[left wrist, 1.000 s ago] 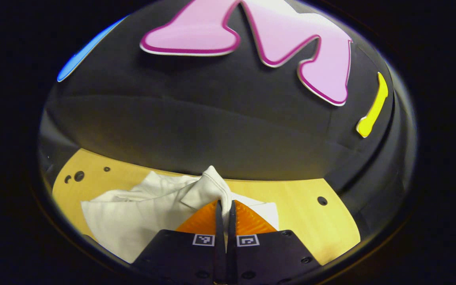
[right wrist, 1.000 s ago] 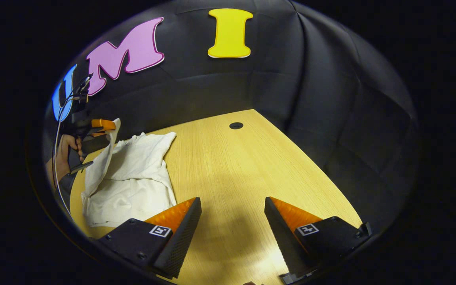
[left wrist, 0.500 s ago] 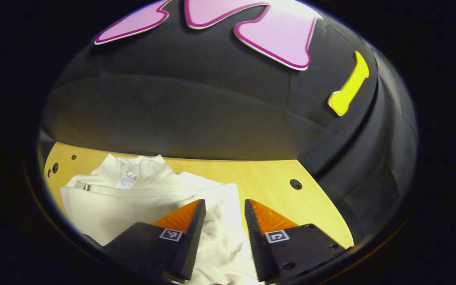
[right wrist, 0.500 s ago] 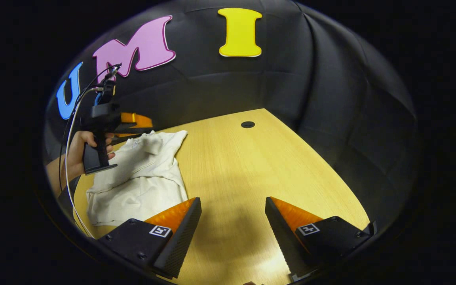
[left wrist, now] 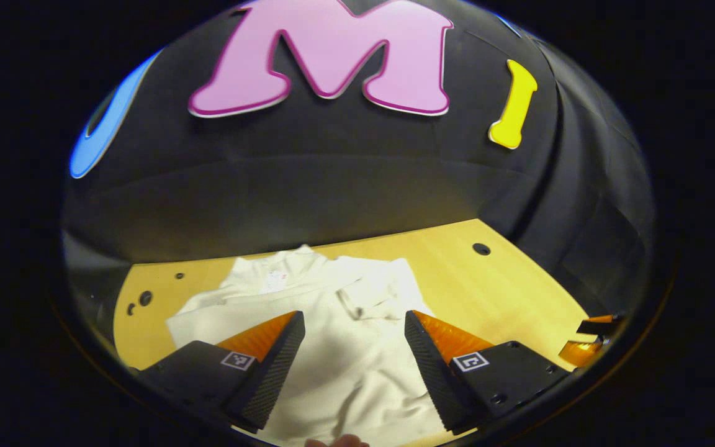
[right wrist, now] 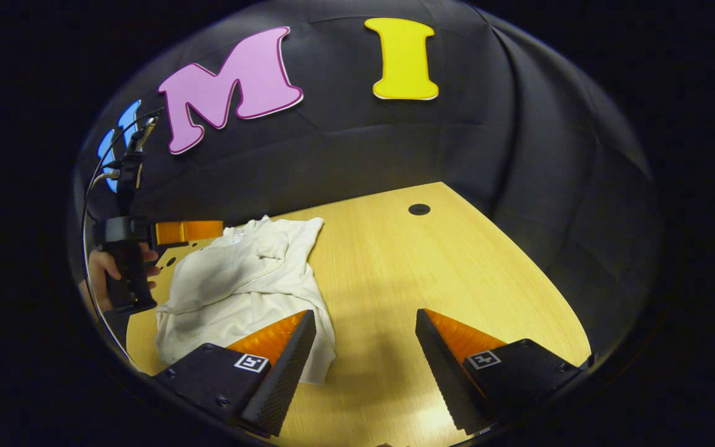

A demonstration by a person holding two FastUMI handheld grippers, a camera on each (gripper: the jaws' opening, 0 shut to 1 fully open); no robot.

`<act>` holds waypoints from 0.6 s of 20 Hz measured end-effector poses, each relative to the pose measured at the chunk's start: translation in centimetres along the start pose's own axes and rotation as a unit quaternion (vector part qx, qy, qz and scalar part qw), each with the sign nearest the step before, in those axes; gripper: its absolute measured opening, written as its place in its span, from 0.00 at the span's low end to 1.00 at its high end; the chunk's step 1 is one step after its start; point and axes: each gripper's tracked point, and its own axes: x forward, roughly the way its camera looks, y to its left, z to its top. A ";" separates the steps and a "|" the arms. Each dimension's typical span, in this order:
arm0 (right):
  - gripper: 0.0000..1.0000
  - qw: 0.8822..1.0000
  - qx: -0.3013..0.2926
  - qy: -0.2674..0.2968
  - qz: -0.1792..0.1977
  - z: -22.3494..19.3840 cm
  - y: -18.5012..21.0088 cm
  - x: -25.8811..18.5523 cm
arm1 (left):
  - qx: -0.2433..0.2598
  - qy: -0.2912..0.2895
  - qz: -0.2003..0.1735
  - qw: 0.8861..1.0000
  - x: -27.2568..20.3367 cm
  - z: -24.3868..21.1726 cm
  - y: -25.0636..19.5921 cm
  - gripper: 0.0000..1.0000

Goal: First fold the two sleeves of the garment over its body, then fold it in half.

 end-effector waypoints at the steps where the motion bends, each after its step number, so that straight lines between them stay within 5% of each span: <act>1: 0.99 1.000 -0.005 0.002 0.008 0.1 0.7 0.0 | 0.003 -0.001 0.014 1.000 -1.7 -0.7 1.4 0.99; 12: 0.99 0.996 -0.056 0.045 0.057 -3.3 6.5 2.8 | -0.134 0.093 0.127 0.979 -14.1 -17.0 12.6 0.99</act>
